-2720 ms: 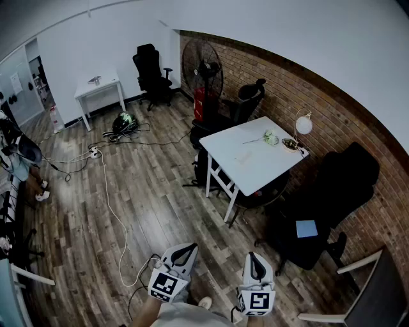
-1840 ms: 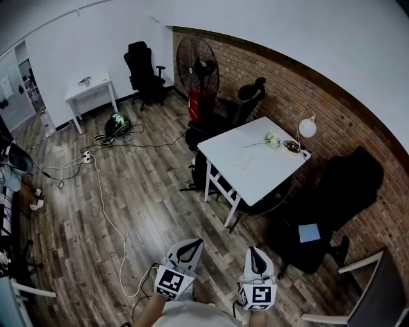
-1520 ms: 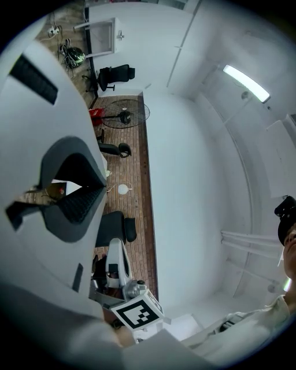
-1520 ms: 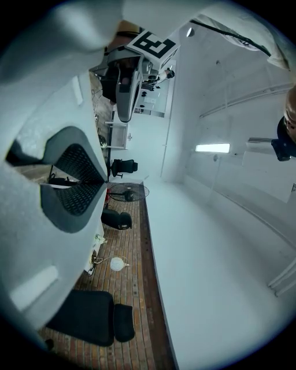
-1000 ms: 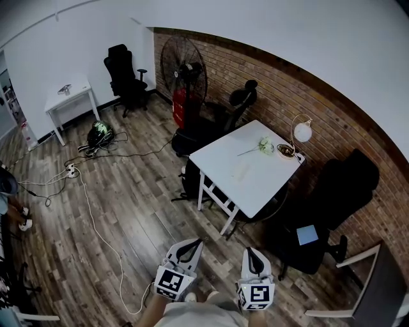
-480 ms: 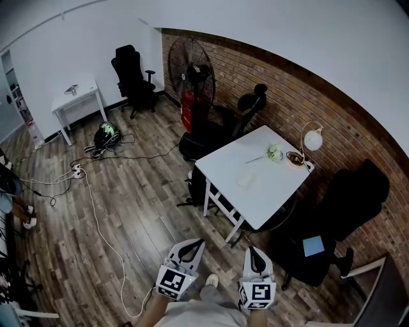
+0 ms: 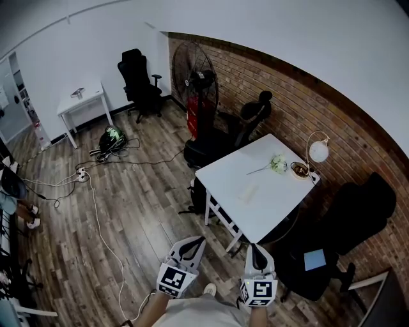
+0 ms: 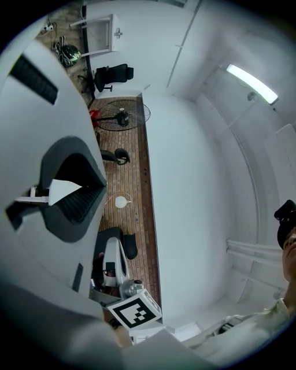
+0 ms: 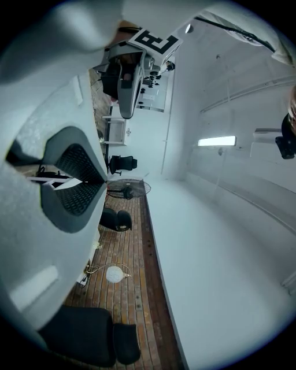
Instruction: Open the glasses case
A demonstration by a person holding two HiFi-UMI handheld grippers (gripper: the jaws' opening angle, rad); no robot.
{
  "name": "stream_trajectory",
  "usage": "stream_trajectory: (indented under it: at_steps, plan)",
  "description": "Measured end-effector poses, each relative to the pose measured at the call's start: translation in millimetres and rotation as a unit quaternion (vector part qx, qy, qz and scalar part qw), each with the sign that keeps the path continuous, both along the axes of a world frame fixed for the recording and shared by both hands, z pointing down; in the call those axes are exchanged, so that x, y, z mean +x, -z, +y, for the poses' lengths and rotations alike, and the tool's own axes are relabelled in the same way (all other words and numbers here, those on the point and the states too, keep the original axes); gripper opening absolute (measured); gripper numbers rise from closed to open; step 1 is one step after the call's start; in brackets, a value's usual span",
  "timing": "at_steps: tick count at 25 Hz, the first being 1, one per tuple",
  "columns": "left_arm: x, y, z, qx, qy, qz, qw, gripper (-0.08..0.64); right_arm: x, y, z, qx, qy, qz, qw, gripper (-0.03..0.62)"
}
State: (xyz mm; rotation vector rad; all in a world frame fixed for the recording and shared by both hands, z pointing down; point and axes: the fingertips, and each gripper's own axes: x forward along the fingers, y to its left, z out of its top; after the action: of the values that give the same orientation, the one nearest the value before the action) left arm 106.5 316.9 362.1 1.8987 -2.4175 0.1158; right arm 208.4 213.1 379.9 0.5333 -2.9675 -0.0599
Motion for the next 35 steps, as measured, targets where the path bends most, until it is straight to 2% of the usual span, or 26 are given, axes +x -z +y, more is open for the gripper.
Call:
stream_trajectory:
  at_steps: [3, 7, 10, 12, 18, 23, 30, 35]
  plan:
    - [-3.3, 1.8, -19.2, 0.0, -0.004, -0.015, 0.9999, 0.005, -1.3, -3.2, -18.6, -0.012, -0.006, 0.002, 1.0, 0.005]
    - [-5.6, 2.9, -46.2, -0.006, -0.001, -0.008, 0.9999, 0.005, -3.7, -4.4, -46.2, -0.017, -0.006, -0.003, 1.0, 0.005]
    - [-10.6, 6.6, -62.4, -0.005, -0.001, -0.028, 0.9996, 0.005, -6.0, -3.7, -67.1, -0.022, -0.012, -0.006, 1.0, 0.005]
    - [-14.8, 5.3, -70.6, -0.006, 0.009, -0.013, 0.9999, 0.005, -8.8, -3.3, -78.4, -0.023, -0.012, -0.008, 1.0, 0.005]
    - [-22.1, 1.5, -93.6, -0.007, 0.021, -0.019, 0.9996, 0.005, -13.9, -8.0, -107.1, -0.025, -0.003, -0.002, 1.0, 0.005]
    - [-28.9, -4.8, -104.5, -0.015, 0.033, -0.002, 0.9993, 0.005, -26.9, -11.2, -117.4, -0.03, 0.008, -0.001, 1.0, 0.005]
    - [-46.1, -14.9, -120.2, -0.026, 0.035, 0.002, 0.999, 0.005, -43.8, -23.7, -130.7, -0.041, 0.012, 0.008, 0.999, 0.005]
    - [-60.9, -19.7, -143.4, -0.023, 0.021, 0.003, 0.9995, 0.005, -55.9, -28.8, -148.5, -0.041, -0.001, 0.014, 0.999, 0.005]
